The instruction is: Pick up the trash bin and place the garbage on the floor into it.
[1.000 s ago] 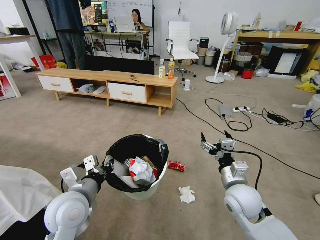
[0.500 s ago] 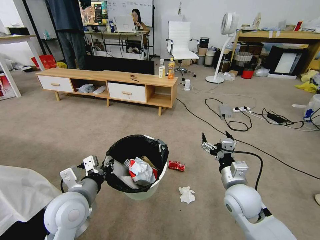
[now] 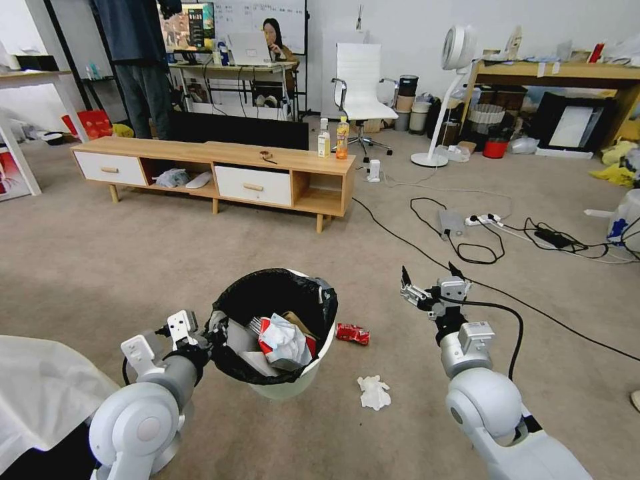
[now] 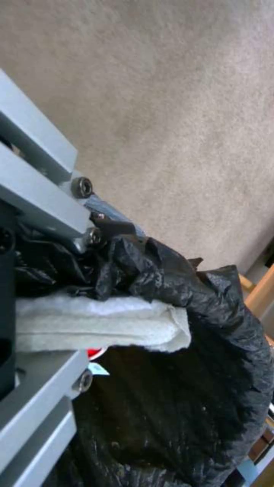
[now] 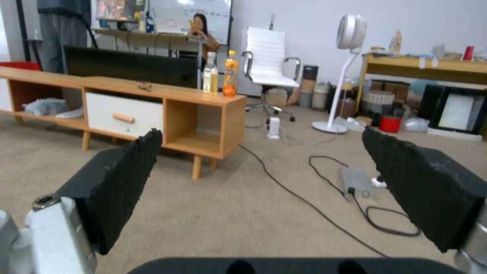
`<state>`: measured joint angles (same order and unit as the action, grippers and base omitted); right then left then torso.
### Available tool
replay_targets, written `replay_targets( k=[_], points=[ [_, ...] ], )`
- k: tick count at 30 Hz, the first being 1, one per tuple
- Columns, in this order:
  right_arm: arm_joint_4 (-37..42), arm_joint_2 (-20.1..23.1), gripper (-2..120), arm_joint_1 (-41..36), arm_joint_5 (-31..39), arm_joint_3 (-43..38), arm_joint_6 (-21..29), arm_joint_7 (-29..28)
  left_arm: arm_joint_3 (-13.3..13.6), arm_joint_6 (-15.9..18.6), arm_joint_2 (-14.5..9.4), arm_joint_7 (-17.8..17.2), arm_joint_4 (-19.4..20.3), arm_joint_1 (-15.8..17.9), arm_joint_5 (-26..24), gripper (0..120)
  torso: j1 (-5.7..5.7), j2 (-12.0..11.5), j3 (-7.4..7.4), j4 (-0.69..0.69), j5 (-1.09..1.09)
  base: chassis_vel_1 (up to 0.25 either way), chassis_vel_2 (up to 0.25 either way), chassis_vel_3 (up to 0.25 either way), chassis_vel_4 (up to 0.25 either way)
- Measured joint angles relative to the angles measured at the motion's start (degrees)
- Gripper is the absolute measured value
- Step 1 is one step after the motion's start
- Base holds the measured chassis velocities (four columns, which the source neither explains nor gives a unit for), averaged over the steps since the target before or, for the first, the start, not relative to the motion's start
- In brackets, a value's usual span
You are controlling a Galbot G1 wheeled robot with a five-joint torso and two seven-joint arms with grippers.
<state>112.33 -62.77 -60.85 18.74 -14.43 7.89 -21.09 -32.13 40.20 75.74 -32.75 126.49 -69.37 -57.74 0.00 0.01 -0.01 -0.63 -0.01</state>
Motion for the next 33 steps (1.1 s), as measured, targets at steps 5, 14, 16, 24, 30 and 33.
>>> replay_targets(
  k=[5,14,16,24,30,33],
  points=[
    [-0.23,0.09,100,-0.05,-0.16,-0.05,-0.44,0.12,0.12,0.00,0.05,0.00,-0.20,0.08,-0.01,7,0.01,0.00,0.02,0.01,0.00,-0.156,0.159,0.155,-0.158],
    [-0.33,0.16,100,0.04,-0.15,-0.07,-0.36,0.12,0.19,0.00,0.06,0.00,-0.32,0.12,0.00,7,0.00,0.00,0.00,0.00,0.00,-0.051,0.034,0.038,-0.032],
    [-0.34,0.14,100,0.11,-0.12,-0.05,-0.09,0.10,0.18,0.00,0.04,0.00,-0.32,0.03,-0.01,7,0.00,0.00,0.00,-0.01,0.01,0.000,0.000,0.000,0.000],
    [-0.37,0.31,100,0.06,-0.08,-0.05,-0.22,0.01,0.30,0.00,0.12,0.00,-0.31,-0.02,0.02,7,0.00,0.00,0.00,0.00,0.01,0.000,0.000,0.000,0.000],
    [-0.30,1.80,100,-0.55,2.21,-0.16,2.54,0.08,0.38,0.00,0.15,0.00,-0.21,-0.10,0.06,7,0.00,0.00,0.01,0.00,0.01,0.000,0.000,0.000,0.000],
    [0.98,3.40,100,-1.29,10.14,0.62,12.14,-0.76,0.28,0.00,0.11,0.00,0.22,-0.23,0.04,7,0.00,-0.01,0.01,0.00,0.01,0.000,0.000,0.000,0.000]
  ],
)
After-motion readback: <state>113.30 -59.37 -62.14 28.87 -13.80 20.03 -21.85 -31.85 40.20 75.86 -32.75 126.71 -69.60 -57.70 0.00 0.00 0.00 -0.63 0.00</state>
